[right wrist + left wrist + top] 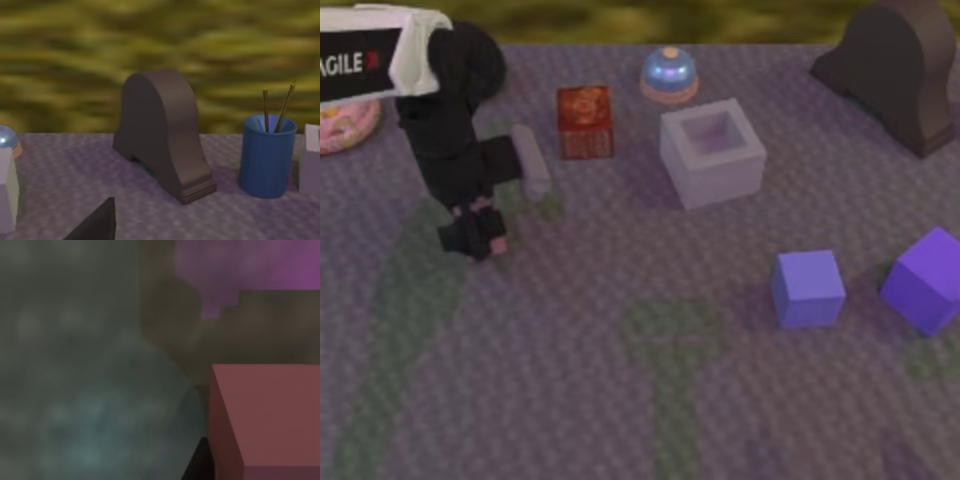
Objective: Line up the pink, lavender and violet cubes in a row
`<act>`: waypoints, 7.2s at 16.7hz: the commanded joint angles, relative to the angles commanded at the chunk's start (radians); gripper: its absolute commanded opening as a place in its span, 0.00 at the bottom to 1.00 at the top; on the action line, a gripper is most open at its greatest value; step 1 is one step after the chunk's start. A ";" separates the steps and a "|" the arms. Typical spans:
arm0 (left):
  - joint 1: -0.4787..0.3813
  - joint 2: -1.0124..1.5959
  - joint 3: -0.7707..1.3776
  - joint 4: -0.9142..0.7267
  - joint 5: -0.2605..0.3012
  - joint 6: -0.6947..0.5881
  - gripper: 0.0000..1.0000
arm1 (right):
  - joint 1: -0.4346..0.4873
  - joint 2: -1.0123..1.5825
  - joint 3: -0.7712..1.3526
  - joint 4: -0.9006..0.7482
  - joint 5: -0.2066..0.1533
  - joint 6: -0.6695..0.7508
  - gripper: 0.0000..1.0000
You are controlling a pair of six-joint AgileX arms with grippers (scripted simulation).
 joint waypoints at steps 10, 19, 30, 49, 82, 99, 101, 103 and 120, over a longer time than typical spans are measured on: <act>0.011 -0.065 0.117 -0.189 -0.001 -0.003 0.00 | 0.000 0.000 0.000 0.000 0.000 0.000 1.00; -0.321 -0.012 0.234 -0.255 -0.004 -0.165 0.00 | 0.000 0.000 0.000 0.000 0.000 0.000 1.00; -0.706 0.023 0.347 -0.319 -0.009 -0.361 0.00 | 0.000 0.000 0.000 0.000 0.000 0.000 1.00; -0.709 0.090 0.184 -0.088 -0.009 -0.364 0.30 | 0.000 0.000 0.000 0.000 0.000 0.000 1.00; -0.688 0.032 0.363 -0.322 -0.010 -0.368 1.00 | 0.002 0.009 0.009 -0.006 0.000 0.002 1.00; -0.063 -1.415 -0.935 0.430 -0.034 -0.767 1.00 | 0.288 1.328 1.007 -0.730 -0.004 0.234 1.00; 0.017 -1.622 -1.126 0.543 -0.032 -0.822 1.00 | 0.325 1.504 1.140 -0.830 -0.004 0.266 1.00; 0.087 -1.807 -1.291 0.649 -0.030 -0.870 1.00 | 0.360 1.657 1.265 -0.918 -0.004 0.295 1.00; 0.257 -2.270 -1.676 0.963 -0.017 -1.000 1.00 | 0.446 2.066 1.578 -1.086 0.002 0.367 1.00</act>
